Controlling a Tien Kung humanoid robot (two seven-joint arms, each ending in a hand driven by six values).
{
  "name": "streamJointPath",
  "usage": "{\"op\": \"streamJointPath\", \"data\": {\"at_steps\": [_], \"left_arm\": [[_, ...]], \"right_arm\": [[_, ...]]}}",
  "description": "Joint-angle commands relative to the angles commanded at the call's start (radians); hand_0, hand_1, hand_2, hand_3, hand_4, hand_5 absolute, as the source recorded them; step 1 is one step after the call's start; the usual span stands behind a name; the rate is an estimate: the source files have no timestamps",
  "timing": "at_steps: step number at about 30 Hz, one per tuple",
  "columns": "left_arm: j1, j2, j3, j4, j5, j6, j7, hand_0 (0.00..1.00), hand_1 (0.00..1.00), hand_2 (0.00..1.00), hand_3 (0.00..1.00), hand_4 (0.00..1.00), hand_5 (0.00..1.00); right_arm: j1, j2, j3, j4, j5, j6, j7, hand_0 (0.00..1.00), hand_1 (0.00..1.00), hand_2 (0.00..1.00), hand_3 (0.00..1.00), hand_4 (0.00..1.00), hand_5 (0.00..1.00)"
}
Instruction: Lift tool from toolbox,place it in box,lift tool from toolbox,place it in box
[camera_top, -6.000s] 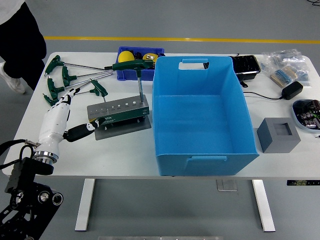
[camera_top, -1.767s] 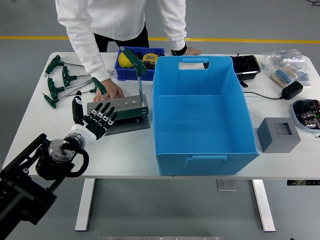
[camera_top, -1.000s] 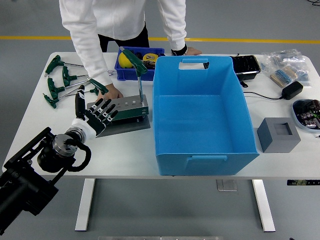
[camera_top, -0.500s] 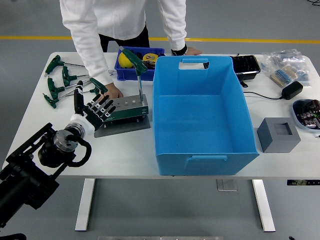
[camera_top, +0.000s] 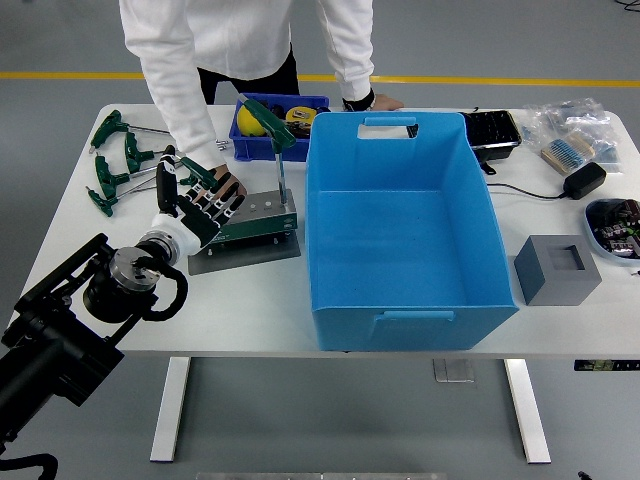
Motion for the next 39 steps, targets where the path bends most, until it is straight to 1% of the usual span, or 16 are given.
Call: {"op": "streamJointPath", "data": {"at_steps": [4,5,10,11,13,15,17,18,22,23,26,29,30,35,36,39], "left_arm": [[-0.007,0.004,-0.012,-0.034,-0.022,0.003,-0.014,0.434,0.561,0.703,0.746,0.929,0.954],[-0.008,0.006,-0.016,-0.050,-0.033,0.008,-0.024,0.437,0.565,0.685,0.634,0.926,0.943],[-0.006,0.018,-0.038,-0.124,-0.037,0.039,-0.046,0.437,0.565,0.685,0.634,0.926,0.943],[-0.005,0.021,-0.041,-0.138,-0.037,0.046,-0.046,0.354,0.488,0.564,0.439,0.968,0.654],[-0.002,0.026,-0.045,-0.163,-0.040,0.059,-0.050,0.354,0.488,0.564,0.439,0.968,0.654],[0.003,0.035,-0.055,-0.209,-0.050,0.080,-0.064,0.354,0.488,0.564,0.439,0.968,0.654],[0.006,0.039,-0.061,-0.239,-0.061,0.095,-0.078,0.354,0.488,0.564,0.439,0.968,0.654],[0.007,0.042,-0.064,-0.259,-0.067,0.104,-0.086,0.284,0.342,0.452,0.362,0.994,0.551],[0.007,0.049,-0.064,-0.317,-0.077,0.114,-0.091,0.284,0.342,0.452,0.362,0.994,0.551],[0.007,0.050,-0.061,-0.336,-0.073,0.114,-0.085,0.276,0.284,0.391,0.337,0.998,0.461],[0.005,0.049,-0.056,-0.370,-0.073,0.119,-0.078,0.276,0.284,0.391,0.337,0.998,0.461],[0.005,0.046,-0.050,-0.397,-0.082,0.122,-0.084,0.276,0.284,0.391,0.337,0.998,0.461],[0.004,0.045,-0.048,-0.407,-0.084,0.122,-0.086,0.274,0.260,0.369,0.342,0.998,0.404],[-0.001,0.043,-0.045,-0.437,-0.061,0.126,-0.081,0.274,0.260,0.369,0.342,0.998,0.404],[-0.002,0.043,-0.045,-0.441,-0.054,0.130,-0.078,0.195,0.153,0.238,0.289,0.998,0.272],[-0.002,0.046,-0.048,-0.461,0.014,0.176,-0.036,0.195,0.153,0.238,0.289,0.998,0.272]], "right_arm": [[0.000,0.000,-0.002,0.000,0.003,0.000,0.001,0.649,0.642,0.712,0.561,0.805,0.752],[0.000,0.000,-0.002,0.000,0.004,0.000,0.001,0.649,0.642,0.712,0.560,0.806,0.751],[-0.001,-0.001,-0.005,0.000,0.008,0.001,0.002,0.649,0.642,0.712,0.560,0.806,0.751],[-0.001,-0.001,-0.005,0.000,0.008,0.001,0.002,0.649,0.642,0.712,0.560,0.806,0.751],[-0.002,-0.001,-0.005,-0.001,0.007,0.001,0.002,0.649,0.640,0.712,0.560,0.806,0.751],[-0.003,-0.001,-0.005,-0.001,0.008,0.001,0.002,0.649,0.640,0.712,0.560,0.806,0.751],[-0.004,-0.001,-0.005,-0.001,0.007,0.001,0.002,0.649,0.640,0.712,0.560,0.806,0.751],[-0.005,-0.001,-0.005,-0.001,0.007,0.001,0.002,0.649,0.642,0.712,0.560,0.806,0.750],[-0.007,0.000,-0.005,-0.002,0.007,0.002,0.002,0.649,0.642,0.712,0.560,0.806,0.750],[-0.008,0.000,-0.004,-0.002,0.006,0.002,0.002,0.649,0.642,0.712,0.560,0.807,0.751],[-0.010,0.000,-0.004,-0.002,0.004,0.002,0.001,0.649,0.642,0.712,0.560,0.807,0.751],[-0.011,0.000,-0.003,-0.002,0.004,0.002,0.001,0.649,0.642,0.712,0.560,0.807,0.751],[-0.011,0.000,-0.004,-0.002,0.006,0.002,0.002,0.649,0.642,0.712,0.560,0.807,0.751],[-0.010,-0.001,-0.007,-0.002,0.012,0.002,0.003,0.649,0.642,0.712,0.560,0.807,0.751],[-0.010,-0.001,-0.007,-0.002,0.012,0.001,0.003,0.648,0.641,0.712,0.560,0.808,0.751],[-0.010,-0.001,-0.007,-0.003,0.012,0.002,0.003,0.648,0.641,0.712,0.560,0.808,0.751]]}}
